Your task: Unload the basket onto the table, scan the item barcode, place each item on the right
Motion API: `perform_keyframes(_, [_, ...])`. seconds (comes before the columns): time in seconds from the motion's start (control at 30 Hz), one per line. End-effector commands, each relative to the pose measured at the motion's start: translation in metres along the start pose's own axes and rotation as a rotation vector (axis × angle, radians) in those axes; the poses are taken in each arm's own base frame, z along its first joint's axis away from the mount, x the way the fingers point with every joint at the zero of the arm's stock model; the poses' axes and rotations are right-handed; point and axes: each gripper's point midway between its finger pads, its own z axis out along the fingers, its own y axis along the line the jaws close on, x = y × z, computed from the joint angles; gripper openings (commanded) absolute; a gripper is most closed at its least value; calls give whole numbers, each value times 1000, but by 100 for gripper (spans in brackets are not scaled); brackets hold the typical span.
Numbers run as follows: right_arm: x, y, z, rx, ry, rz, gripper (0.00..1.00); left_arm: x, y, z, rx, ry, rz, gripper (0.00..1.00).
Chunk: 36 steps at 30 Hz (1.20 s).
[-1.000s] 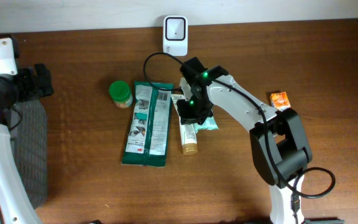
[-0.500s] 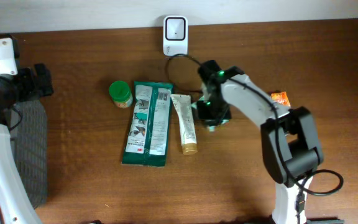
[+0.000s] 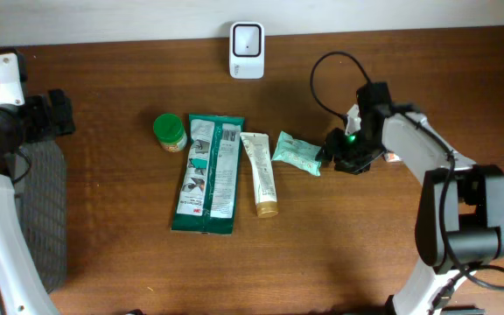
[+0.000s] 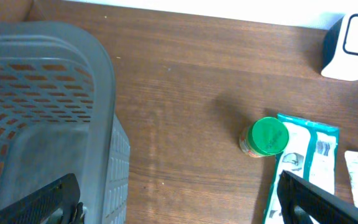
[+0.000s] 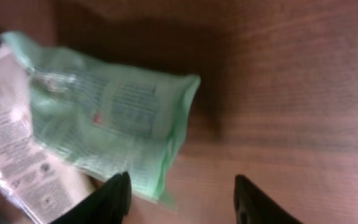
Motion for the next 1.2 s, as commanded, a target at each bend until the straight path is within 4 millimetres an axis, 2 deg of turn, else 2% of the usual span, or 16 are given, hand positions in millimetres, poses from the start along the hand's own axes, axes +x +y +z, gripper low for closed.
perform_keyframes(0.0, [8,4,23,-93,0,78,51,-4,-1,-6,5,-21,14,99])
perform_keyframes(0.1, [8,19,45,-139,-59,25,51,-4,-1,-6,5,-21,14,99])
perform_keyframes(0.23, [-2,28,46,-146,-111,6,50,-4,-1,-6,5,-21,14,99])
perform_keyframes(0.33, [-18,22,36,-159,-155,11,49,-4,-1,-6,5,-21,14,99])
perform_keyframes(0.4, [-50,35,14,-192,-255,-58,49,-4,-1,-6,5,-21,14,99])
perform_keyframes(0.47, [-63,46,7,-223,-309,-92,50,-4,-1,-6,5,-21,14,99])
perform_keyframes(0.57, [-54,46,10,-236,-263,-35,50,-4,-1,-6,5,-21,14,99])
perform_keyframes(0.67, [-47,43,17,-220,-226,63,59,-4,-1,-6,5,-21,14,99])
perform_keyframes(0.73, [-40,47,34,-192,-208,140,63,-4,-1,-6,5,-21,14,99])
perform_keyframes(0.8, [-32,49,50,-171,-179,213,63,-4,-1,-6,5,-21,14,99])
perform_keyframes(0.87, [-31,46,56,-135,-192,228,62,-4,-1,-6,5,-21,14,99])
perform_keyframes(0.9, [-32,46,56,-132,-196,229,45,-4,-1,-6,5,-21,14,99])
perform_keyframes(0.97, [-33,47,55,-139,-198,213,22,-4,-1,-6,5,-21,14,99])
perform_keyframes(1.03, [-33,66,48,-227,-171,75,7,-4,-1,-6,5,-21,14,99])
perform_keyframes(1.1, [-34,77,33,-298,-150,-36,4,-4,-1,-6,5,-21,14,99])
perform_keyframes(1.17, [-32,71,1,-277,-101,-176,4,-4,-1,-6,5,-21,14,99])
